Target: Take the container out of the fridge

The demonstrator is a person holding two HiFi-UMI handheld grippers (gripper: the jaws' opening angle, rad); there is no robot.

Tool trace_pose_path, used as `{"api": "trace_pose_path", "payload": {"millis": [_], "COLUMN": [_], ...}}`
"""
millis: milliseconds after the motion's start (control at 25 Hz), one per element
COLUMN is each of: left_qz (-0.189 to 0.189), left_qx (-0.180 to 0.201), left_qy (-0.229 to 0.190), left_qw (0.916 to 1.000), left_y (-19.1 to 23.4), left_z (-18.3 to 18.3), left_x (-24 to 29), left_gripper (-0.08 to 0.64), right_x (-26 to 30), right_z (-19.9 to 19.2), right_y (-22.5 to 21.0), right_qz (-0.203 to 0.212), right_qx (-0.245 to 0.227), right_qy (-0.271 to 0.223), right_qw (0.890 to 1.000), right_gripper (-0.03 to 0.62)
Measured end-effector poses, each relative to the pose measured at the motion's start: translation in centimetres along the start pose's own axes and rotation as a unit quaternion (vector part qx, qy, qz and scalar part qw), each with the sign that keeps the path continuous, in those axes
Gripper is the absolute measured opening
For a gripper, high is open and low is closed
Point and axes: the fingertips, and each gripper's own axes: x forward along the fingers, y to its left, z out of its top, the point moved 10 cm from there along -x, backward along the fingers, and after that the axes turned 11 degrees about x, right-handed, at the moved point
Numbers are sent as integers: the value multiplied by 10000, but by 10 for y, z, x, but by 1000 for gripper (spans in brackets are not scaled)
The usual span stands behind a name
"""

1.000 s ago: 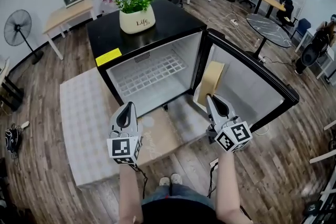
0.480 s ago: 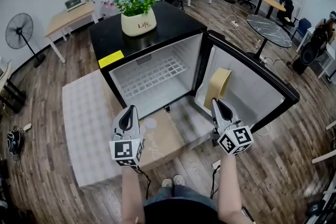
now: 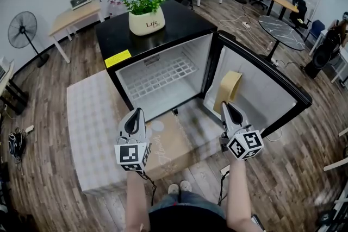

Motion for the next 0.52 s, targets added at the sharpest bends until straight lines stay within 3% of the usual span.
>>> {"api": "trace_pose_path", "payload": {"millis": [520], "left_qz": [3], "left_qx": [-1], "left_qy": [20], "left_qw": [10000], "left_y": [-1], "left_z": [-4], "left_x": [5], "left_gripper": [6], "right_x": [7], "right_z": [-2], "right_y": [-2], "right_qz": [69], "right_qx": [-16], "right_qy": [25], "right_qw": [10000], "right_gripper": [21]}}
